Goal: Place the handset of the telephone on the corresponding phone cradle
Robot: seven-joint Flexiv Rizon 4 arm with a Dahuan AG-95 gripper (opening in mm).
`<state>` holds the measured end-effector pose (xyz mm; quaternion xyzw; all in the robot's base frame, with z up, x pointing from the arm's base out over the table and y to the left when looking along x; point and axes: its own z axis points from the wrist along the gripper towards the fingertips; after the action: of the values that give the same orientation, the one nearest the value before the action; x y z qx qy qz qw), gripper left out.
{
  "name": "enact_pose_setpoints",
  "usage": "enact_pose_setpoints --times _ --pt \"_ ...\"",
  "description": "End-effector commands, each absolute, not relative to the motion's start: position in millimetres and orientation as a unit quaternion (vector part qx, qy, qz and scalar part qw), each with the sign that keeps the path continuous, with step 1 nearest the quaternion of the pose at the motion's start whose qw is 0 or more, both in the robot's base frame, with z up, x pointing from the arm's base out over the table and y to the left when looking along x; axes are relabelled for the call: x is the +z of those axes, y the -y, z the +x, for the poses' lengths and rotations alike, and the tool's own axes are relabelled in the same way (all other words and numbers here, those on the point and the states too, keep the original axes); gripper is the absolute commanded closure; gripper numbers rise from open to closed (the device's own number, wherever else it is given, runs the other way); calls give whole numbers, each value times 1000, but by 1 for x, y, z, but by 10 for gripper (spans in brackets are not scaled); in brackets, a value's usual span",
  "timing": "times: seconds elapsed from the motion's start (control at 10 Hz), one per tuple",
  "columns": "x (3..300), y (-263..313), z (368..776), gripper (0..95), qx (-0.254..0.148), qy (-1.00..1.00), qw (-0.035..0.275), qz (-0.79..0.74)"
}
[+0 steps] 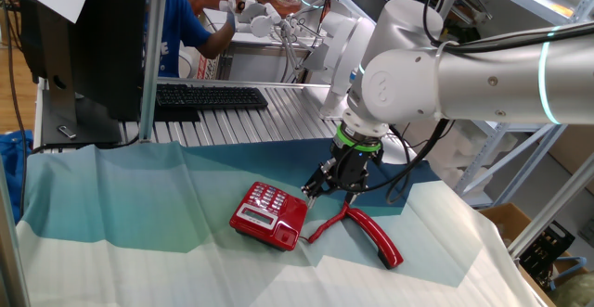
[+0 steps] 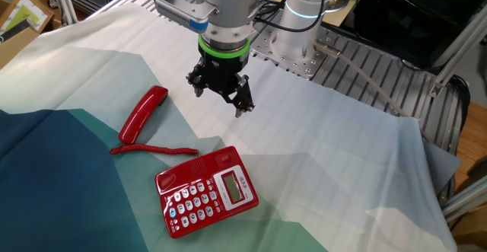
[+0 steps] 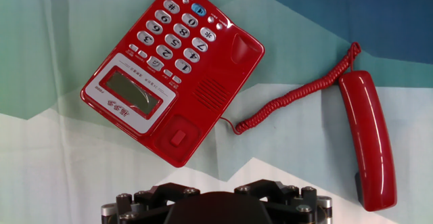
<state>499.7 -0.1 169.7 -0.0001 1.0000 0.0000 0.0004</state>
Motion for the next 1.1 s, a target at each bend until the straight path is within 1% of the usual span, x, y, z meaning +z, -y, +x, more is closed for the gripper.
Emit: enact_pose_setpoints --times 0.1,0.2,1.1 --pt "170 0 500 0 0 -1000 0 0" --pt "170 0 500 950 -16 -996 -62 57" --pt "170 0 500 950 -15 -996 -65 56"
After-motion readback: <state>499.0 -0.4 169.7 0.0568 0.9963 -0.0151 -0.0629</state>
